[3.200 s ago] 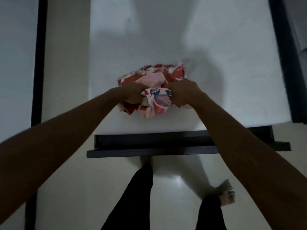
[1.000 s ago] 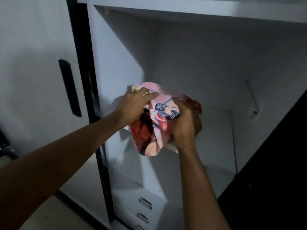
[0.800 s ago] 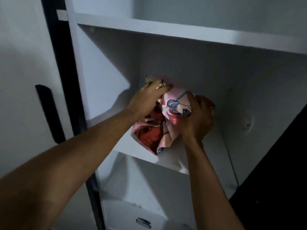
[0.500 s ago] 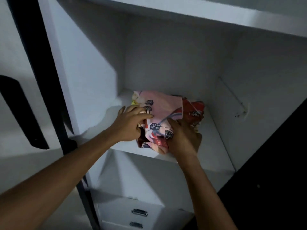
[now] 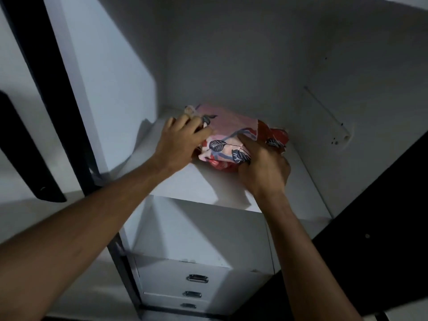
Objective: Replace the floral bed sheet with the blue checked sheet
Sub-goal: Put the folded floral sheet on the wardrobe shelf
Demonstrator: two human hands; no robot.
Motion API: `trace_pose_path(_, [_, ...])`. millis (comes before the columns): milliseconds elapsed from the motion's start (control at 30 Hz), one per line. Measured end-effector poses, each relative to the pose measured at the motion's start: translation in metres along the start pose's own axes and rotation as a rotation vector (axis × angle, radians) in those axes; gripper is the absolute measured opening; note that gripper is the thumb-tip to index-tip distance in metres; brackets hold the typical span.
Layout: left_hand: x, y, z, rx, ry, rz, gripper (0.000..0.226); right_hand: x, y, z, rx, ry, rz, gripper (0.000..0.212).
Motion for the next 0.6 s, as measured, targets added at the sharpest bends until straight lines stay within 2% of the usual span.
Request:
trace_pose_path(67, [-0.001, -0.001, 0.003, 0.034, -0.01, 0.026, 0.05, 0.011, 0.002, 0.006, -0.025, -0.037, -0.047, 0.058])
trace_pose_path(133, [0.01, 0.006, 0.017, 0.071, -0.129, 0.115, 0.058, 0.026, 0.001, 0.014, -0.094, -0.116, -0.033, 0.05])
trace_pose_path(167, [0.014, 0.006, 0.028, 0.066, -0.181, 0.195, 0.06, 0.031, 0.003, 0.017, -0.124, -0.161, -0.009, 0.054])
trace_pose_path(233, [0.012, -0.004, 0.041, -0.036, -0.271, 0.413, 0.051, 0.037, 0.008, 0.023, -0.17, -0.259, 0.007, 0.069])
trace_pose_path(300, [0.004, -0.019, 0.041, -0.135, -0.319, 0.563, 0.044, 0.034, 0.013, 0.025, -0.171, -0.385, -0.078, 0.076])
trace_pose_path(367, [-0.008, -0.026, 0.027, -0.165, -0.274, 0.64, 0.033, 0.02, 0.015, 0.022, -0.083, -0.438, -0.281, 0.063])
trace_pose_path(400, [-0.014, -0.027, 0.016, -0.178, -0.221, 0.675, 0.029, 0.012, 0.014, 0.014, -0.035, -0.397, -0.373, 0.053])
trace_pose_path(433, [-0.016, -0.027, 0.006, -0.191, -0.176, 0.685, 0.03, 0.005, 0.013, 0.004, -0.004, -0.309, -0.414, 0.045])
trace_pose_path(500, [-0.005, -0.021, -0.012, -0.203, -0.183, 0.582, 0.046, 0.008, 0.01, -0.019, -0.003, -0.139, -0.345, 0.049])
trace_pose_path(533, [0.009, -0.016, -0.016, -0.203, -0.249, 0.49, 0.056, 0.021, 0.008, -0.029, -0.015, -0.141, -0.278, 0.056])
trace_pose_path(600, [0.044, -0.008, -0.008, -0.234, -0.46, 0.363, 0.074, 0.064, 0.012, -0.037, -0.014, -0.322, -0.133, 0.068])
Point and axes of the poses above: each hand's wrist, its own z-axis away from the middle knuckle, its own x-axis out of the palm, y = z × x, the point moved 9 cm from there along -z, towards the middle knuckle, and after that the axes turned 5 degrees about y, right-handed, at the moved point
